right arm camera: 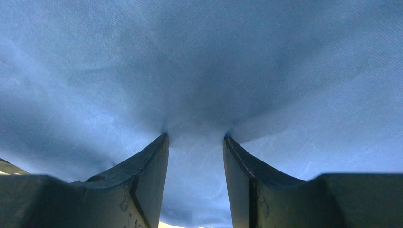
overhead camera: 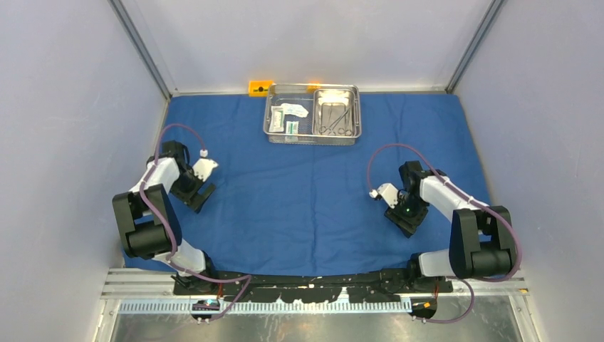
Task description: Open and lay out the surgical kit
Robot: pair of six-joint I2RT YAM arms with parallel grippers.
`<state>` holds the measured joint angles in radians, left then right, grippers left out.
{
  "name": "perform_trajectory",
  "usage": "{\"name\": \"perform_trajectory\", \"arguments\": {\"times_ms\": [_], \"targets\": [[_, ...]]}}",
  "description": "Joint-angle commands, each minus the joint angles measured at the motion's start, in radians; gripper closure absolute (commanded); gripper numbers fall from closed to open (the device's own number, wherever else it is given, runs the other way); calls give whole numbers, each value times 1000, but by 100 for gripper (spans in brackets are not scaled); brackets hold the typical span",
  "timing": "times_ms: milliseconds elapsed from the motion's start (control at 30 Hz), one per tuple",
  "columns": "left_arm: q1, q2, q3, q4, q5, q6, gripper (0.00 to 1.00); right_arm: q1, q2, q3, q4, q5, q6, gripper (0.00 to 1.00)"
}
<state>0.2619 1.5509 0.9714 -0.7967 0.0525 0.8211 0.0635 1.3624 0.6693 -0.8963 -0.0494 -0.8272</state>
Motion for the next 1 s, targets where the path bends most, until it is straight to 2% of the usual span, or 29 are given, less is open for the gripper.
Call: {"name": "perform_trajectory", "arguments": {"times_ms": [0, 367, 500, 600, 767, 967], "targets": [[21, -44, -59, 51, -39, 91, 13, -2, 50, -31, -2, 40, -99, 49], [38, -118, -234, 125, -92, 188, 15, -1, -26, -116, 14, 46, -189, 50], [59, -153, -238, 76, -77, 215, 15, -1, -69, -65, -54, 21, -199, 51], [64, -186, -205, 43, -24, 199, 15, -1, -141, 24, -71, -53, -152, 51], [65, -190, -108, -7, 91, 120, 15, -1, -149, 116, 55, -183, 20, 51], [64, -172, -43, 22, 181, 32, 15, -1, -67, 81, 301, -162, 138, 50]]}}
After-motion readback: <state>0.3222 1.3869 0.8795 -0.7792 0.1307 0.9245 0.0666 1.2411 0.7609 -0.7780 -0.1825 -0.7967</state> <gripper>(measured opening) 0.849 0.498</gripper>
